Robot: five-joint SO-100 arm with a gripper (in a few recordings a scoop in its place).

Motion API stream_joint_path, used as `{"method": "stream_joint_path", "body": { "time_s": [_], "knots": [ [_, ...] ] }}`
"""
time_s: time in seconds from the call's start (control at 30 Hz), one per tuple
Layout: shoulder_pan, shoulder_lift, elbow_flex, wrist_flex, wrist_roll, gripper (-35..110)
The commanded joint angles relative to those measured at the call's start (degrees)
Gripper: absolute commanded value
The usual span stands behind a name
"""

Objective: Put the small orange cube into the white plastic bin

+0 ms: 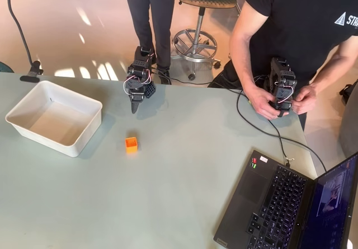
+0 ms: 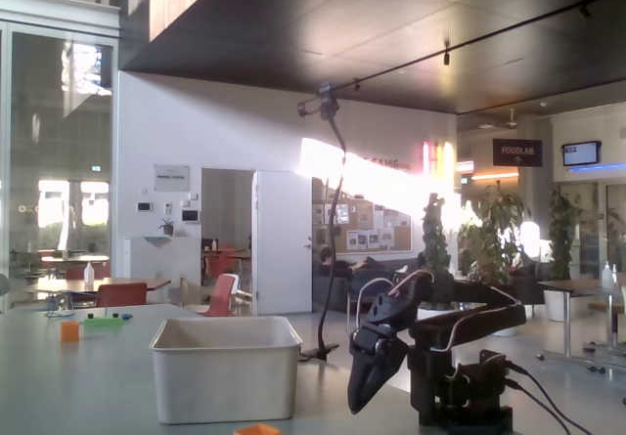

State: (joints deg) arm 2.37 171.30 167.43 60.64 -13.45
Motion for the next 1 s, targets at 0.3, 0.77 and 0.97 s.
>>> {"method": "stream_joint_path", "body": {
  "time_s": [0.3, 0.77, 0.97],
  "knots": [
    [0.4, 0.2, -0.1, 0.0, 15.5, -3],
    [-0.3, -0.4, -0.2, -0.4, 15.2, -3],
    [-0.4, -0.4, -1.1, -0.5, 15.1, -3]
  ]
}}
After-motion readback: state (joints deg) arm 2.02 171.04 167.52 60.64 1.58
